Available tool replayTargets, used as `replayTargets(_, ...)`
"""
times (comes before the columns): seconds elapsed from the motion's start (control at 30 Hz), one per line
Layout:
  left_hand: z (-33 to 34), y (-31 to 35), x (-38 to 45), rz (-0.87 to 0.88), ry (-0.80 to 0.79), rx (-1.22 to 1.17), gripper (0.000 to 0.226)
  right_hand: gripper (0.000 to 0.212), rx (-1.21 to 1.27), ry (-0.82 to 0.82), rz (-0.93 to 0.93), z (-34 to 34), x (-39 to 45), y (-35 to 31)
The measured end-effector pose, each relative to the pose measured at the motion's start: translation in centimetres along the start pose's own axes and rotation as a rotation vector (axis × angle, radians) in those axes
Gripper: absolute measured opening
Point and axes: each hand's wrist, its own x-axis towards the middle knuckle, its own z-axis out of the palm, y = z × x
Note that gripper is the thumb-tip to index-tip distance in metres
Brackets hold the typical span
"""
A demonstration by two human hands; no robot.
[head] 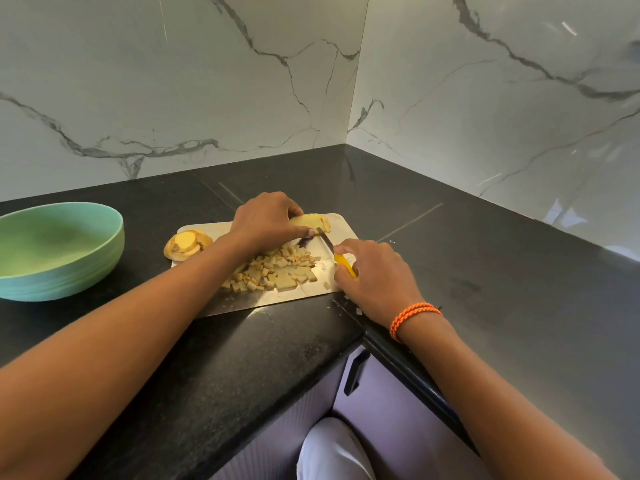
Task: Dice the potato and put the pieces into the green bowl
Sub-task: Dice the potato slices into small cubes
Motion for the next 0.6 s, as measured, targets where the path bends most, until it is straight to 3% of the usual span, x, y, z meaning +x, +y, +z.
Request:
replayTargets(0.4,-1.0,-0.4,0.1,0.002,-0.072,-0.080,0.054,0.040,0.086,0.142,-0.006,-0.3,0.9,-0.3)
replayTargets(0.6,-1.2,-1.4,0.3,0.008,-0.083,-0.121,0.051,0.042,0.040,0.099,-0.026,1.9,4.1,-1.0)
